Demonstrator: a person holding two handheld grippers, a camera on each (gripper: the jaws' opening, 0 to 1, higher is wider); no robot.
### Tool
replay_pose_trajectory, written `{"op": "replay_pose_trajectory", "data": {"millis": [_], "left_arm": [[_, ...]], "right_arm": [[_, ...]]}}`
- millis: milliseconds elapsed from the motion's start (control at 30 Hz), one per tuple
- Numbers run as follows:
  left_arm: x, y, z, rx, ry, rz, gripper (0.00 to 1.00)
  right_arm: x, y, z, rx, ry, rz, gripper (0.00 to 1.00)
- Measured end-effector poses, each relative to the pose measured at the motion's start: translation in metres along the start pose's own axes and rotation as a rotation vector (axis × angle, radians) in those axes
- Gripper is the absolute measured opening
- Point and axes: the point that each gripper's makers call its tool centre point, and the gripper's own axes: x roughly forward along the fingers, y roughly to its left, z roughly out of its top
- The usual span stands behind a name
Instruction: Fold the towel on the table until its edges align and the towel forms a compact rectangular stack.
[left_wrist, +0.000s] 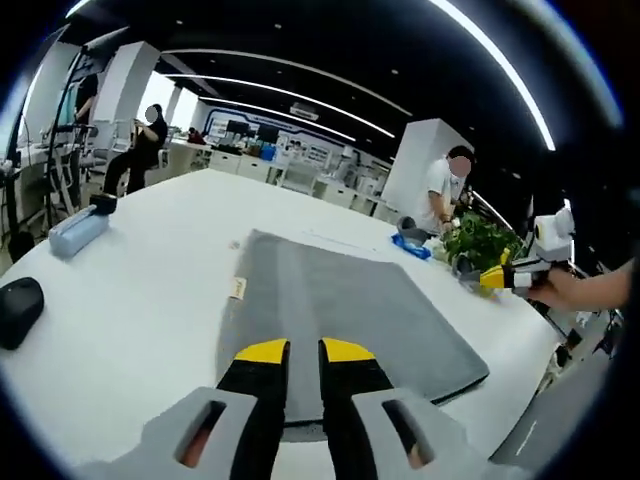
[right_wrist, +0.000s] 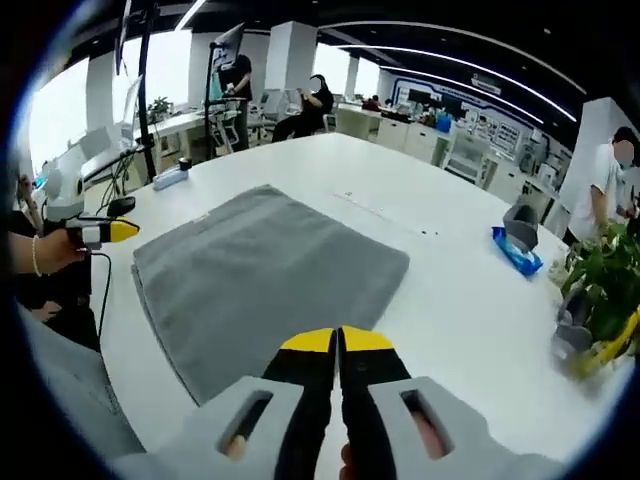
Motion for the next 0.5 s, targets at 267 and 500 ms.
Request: {"op": "replay_pose_trajectory", "data": {"millis": [267,500], "left_arm": [[-0.002,0.001,-0.021,0.069,0.079,0.023,0.01],[0.0,0.01,-0.039,0.087,0.135,0.051,0.01]], "right_arm": [[0.036,-0.015,0.032,-0.034,-0.006,0.04,0.0],[0.083,-0.014,0.02,-0.092,0.086,0.083,0.0]]}}
